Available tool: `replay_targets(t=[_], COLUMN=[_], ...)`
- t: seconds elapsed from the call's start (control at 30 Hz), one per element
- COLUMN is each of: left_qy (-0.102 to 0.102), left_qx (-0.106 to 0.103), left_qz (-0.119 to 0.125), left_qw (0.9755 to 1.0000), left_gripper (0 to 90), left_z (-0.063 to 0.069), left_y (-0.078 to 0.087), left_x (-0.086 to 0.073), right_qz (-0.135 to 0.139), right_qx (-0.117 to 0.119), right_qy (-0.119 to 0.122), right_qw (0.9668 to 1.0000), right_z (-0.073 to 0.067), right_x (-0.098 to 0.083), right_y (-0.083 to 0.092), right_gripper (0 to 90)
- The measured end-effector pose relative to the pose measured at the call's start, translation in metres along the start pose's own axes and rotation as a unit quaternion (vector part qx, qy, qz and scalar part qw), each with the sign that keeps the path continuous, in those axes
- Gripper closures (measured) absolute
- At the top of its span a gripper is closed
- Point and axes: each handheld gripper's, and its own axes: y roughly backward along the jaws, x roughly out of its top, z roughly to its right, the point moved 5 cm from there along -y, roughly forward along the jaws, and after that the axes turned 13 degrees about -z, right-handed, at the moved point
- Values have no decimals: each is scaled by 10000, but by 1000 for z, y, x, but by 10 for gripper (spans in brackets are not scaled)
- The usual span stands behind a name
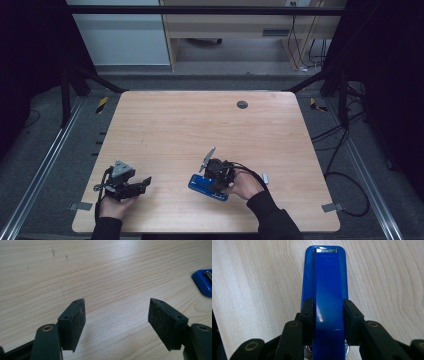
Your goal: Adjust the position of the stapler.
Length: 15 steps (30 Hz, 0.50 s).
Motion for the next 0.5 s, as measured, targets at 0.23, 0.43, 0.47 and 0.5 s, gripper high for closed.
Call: replay_targets(t=[0.23,0.43,0.47,0.5], left_qy=[7,1,2,2], left_qx=[-5,-13,-12,-13], left_qz=[-3,-8,-6,-8], left_qw=[10000,10000,10000,10000], left_gripper=[301,302,303,303], left_z=[0,0,0,0], left_y=[0,0,0,0], left_x=[0,0,0,0], right_qz=[5,58,67,80], right_qx=[-30,-57,-58,-41], right_qy=[58,90,75,78], right_qw=[10000,9999,9999,9999], right_z=[0,3,3,4], right_x=[-1,-5,-6,-7], right_y=[2,5,6,7], right_gripper=[660,661,661,661])
